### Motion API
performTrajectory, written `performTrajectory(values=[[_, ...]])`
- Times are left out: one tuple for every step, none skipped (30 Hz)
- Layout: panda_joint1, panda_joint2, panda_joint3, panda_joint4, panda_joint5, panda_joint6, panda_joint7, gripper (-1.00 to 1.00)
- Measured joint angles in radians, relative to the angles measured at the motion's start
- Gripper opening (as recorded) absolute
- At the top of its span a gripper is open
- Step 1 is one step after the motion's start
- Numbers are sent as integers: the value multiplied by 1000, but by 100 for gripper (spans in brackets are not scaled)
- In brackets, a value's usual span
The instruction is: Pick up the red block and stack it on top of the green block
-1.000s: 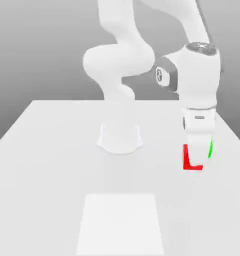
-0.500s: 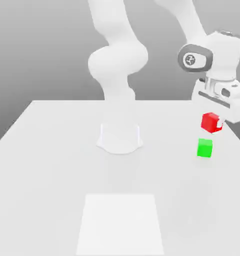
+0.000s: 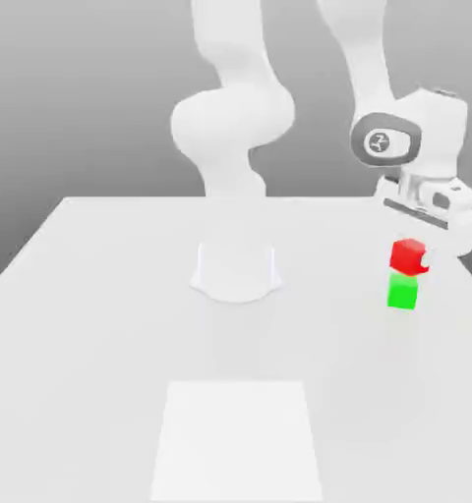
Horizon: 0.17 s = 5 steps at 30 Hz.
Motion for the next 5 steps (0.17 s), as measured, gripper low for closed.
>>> performTrajectory(values=[[-5, 22, -2, -1, -24, 22, 16, -100], [-6, 45, -7, -3, -47, 44, 32, -100], [-13, 65, -4, -4, -67, 64, 46, 100], [-17, 65, -4, -4, -67, 64, 46, 100], [-21, 65, -4, -4, -67, 64, 46, 100]])
